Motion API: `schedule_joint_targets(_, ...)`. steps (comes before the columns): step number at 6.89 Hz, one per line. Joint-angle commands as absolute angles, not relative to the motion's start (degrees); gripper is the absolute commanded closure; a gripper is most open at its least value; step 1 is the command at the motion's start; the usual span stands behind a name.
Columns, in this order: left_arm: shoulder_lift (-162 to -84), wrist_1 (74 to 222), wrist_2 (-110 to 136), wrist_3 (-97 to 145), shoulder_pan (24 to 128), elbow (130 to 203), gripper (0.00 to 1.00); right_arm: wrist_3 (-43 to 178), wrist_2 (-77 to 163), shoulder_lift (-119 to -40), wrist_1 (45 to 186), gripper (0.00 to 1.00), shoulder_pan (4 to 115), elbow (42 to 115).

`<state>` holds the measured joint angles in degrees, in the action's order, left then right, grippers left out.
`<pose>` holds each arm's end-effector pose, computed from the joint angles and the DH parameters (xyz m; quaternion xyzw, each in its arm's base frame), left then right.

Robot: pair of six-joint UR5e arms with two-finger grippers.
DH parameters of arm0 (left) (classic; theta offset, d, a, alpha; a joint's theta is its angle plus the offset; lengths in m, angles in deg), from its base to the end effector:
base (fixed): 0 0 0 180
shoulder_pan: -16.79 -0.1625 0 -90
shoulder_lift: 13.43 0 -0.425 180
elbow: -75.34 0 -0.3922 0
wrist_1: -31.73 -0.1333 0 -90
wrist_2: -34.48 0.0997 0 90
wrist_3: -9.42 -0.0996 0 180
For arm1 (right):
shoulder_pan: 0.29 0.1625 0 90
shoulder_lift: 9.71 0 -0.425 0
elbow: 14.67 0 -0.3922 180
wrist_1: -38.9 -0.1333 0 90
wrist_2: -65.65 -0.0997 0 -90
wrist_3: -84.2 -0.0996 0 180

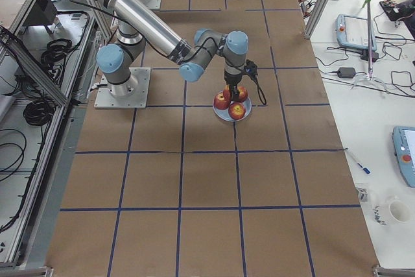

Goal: Transfer apple from basket to plate
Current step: 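Lower the apple onto the plate beside the red apples and open the right gripper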

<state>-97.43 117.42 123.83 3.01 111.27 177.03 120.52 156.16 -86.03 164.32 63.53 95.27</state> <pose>-0.1686 -0.4313 0.4443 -0.0948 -0.9954 -0.0119 0.0059 -0.1150 -0.5339 0.2619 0.0883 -0.9960 0.0111 0.0120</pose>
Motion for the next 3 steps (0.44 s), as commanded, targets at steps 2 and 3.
schedule_joint_targets(2,-97.4,117.4,123.6,3.0,111.3,177.0,0.01,120.2,156.0,-84.8,166.8,0.34,63.5,95.1)
schedule_joint_targets(3,-97.4,117.4,123.6,3.0,111.3,177.0,0.01,120.2,155.9,-84.8,167.3,0.33,63.6,95.2)
